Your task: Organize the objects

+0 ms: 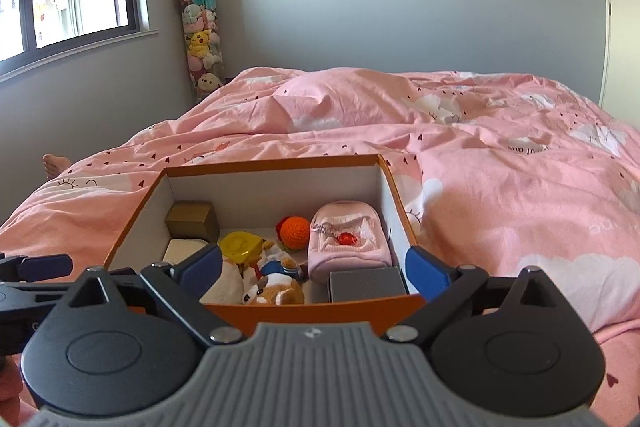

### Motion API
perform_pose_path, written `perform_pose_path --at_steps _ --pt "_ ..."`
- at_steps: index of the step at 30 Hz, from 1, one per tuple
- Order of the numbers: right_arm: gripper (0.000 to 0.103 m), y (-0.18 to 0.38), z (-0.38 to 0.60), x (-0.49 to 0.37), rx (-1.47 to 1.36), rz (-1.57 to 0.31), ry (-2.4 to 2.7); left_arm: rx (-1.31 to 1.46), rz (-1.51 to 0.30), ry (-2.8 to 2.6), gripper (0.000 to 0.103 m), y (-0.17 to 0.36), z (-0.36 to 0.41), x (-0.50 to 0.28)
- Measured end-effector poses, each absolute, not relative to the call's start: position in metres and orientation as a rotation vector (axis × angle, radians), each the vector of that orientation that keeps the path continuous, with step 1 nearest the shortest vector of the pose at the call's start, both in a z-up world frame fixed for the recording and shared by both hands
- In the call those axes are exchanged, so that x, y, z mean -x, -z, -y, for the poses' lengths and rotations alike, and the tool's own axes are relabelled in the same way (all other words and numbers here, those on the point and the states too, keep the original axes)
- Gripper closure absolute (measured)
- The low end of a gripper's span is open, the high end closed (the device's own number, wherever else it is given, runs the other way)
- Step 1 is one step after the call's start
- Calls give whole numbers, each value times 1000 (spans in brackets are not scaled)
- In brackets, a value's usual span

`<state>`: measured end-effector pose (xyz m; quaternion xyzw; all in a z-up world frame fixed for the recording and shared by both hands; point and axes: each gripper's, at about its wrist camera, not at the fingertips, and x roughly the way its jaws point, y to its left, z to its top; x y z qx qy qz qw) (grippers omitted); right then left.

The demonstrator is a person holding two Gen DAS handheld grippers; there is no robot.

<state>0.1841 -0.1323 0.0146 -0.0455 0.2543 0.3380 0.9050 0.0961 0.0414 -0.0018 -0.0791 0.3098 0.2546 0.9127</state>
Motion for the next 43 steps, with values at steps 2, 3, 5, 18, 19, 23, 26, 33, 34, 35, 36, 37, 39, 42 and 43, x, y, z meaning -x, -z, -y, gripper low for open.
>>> perform_pose_path --at_steps 2,3,5,18,19,23,26,33,34,35,36,37,39,42,43 --pt "5 -9 133 -186 83 -549 -682 175 -660 -528 14 6 -41 -97" --pt "5 -5 133 -187 83 -559 -673 180 -670 -528 14 7 -40 -98" --pt "5 -1 132 -188 86 -571 -660 191 -687 -523 14 11 -39 -98" --pt "4 7 129 -185 102 -581 -668 230 -779 -526 14 19 -39 -100" --pt "4 7 128 -185 104 -581 -671 231 -781 -529 14 19 -39 -101" --pt "4 9 127 -186 106 -587 -675 225 -788 -528 14 20 -39 -102" --pt "4 10 128 -187 103 -593 -674 222 -790 -525 14 20 -38 -102" --pt "4 11 129 -189 100 -603 -669 218 -791 -525 14 20 -38 -103" --pt "4 11 129 -189 100 -603 -670 219 -791 -525 14 20 -38 -103" --pt "4 11 129 -189 101 -603 -670 221 -790 -525 14 20 -38 -103" --pt "4 11 129 -189 102 -603 -671 221 -790 -526 14 20 -38 -103" --pt "4 11 129 -189 103 -604 -673 221 -791 -526 14 20 -38 -103" --pt "4 11 130 -189 102 -605 -676 218 -792 -525 14 20 -38 -103" --pt "4 12 130 -190 101 -609 -676 218 -794 -522 14 21 -38 -103" --pt "4 12 130 -190 100 -611 -676 218 -795 -522 14 21 -38 -103"
